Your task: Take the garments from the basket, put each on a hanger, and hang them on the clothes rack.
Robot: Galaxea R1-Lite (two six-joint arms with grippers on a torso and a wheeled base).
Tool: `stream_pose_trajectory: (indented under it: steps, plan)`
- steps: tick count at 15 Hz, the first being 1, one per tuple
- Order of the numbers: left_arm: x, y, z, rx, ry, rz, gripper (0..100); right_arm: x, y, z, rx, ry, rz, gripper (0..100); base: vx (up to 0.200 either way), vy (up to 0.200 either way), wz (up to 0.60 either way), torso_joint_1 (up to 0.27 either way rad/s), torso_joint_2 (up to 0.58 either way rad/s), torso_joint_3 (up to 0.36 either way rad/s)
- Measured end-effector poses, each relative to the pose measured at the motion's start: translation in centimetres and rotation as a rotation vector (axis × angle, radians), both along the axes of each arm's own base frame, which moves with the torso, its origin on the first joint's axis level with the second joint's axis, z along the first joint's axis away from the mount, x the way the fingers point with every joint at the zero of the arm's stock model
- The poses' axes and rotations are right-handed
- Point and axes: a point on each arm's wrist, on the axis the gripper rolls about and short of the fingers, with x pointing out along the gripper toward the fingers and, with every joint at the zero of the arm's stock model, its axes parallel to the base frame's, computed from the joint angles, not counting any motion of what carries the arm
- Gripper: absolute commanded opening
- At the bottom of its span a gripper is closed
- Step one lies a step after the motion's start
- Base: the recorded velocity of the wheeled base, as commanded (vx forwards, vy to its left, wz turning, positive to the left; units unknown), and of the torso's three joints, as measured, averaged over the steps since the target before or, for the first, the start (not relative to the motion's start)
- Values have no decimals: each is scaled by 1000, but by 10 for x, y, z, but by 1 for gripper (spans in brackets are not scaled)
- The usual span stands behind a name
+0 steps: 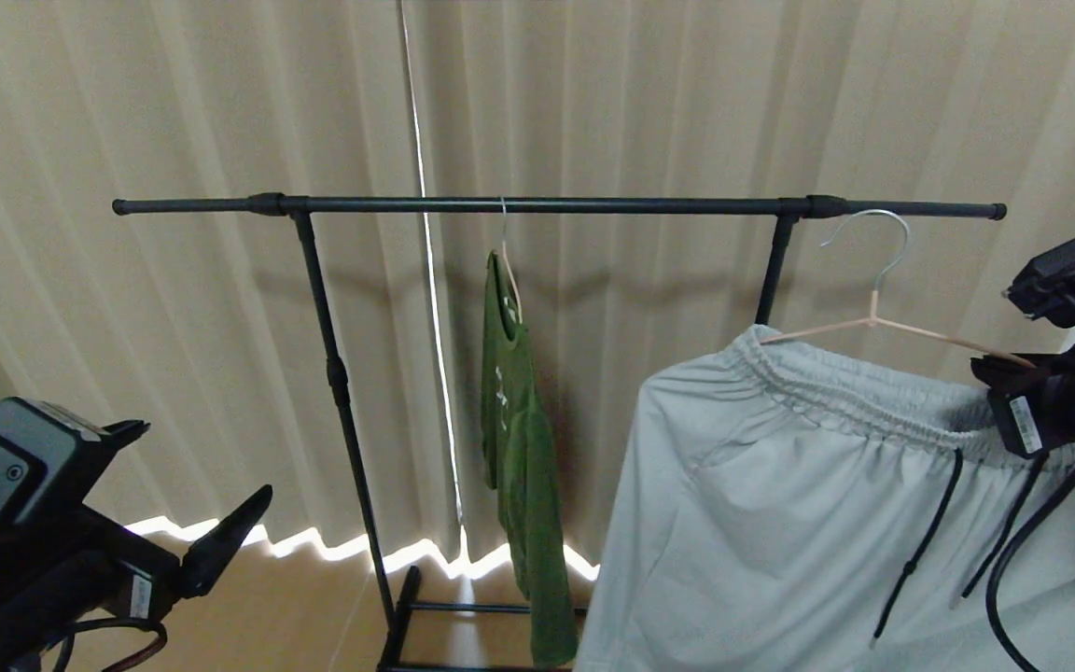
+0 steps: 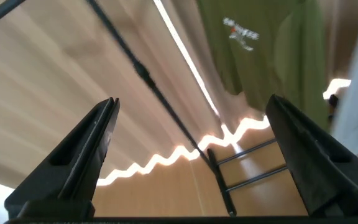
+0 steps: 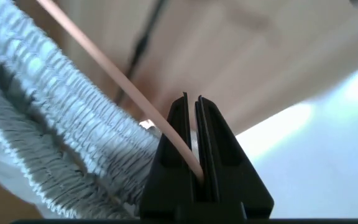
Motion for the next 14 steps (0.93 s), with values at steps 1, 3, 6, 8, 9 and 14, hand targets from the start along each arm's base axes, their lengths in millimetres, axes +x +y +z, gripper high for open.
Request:
stream_pose_trajectory:
  steps: [1, 3, 6, 8, 9, 14]
  plan:
    - [-1, 1, 0, -2, -4, 3, 100, -3, -4, 1, -19, 6, -28, 0, 0, 0, 0, 0, 0, 0]
    - [-2, 2, 1, 0, -6, 9, 100, -6, -13, 3, -52, 5, -89, 0, 0, 0, 0, 0, 0, 0]
    - [1, 5, 1, 2, -2, 41, 100, -4, -10, 6, -44, -12, -77, 0, 0, 0, 0, 0, 0, 0]
    - [5, 9, 2, 3, 0, 78, 100, -2, -8, 7, -23, -21, -72, 0, 0, 0, 0, 0, 0, 0]
    - [8, 12, 1, 4, 6, 99, 100, 0, -7, 8, -10, -25, -74, 0, 0, 0, 0, 0, 0, 0]
    - [10, 14, 1, 5, 9, 113, 100, 2, -5, 8, -6, -24, -65, 0, 200, 0, 0, 1, 3, 5]
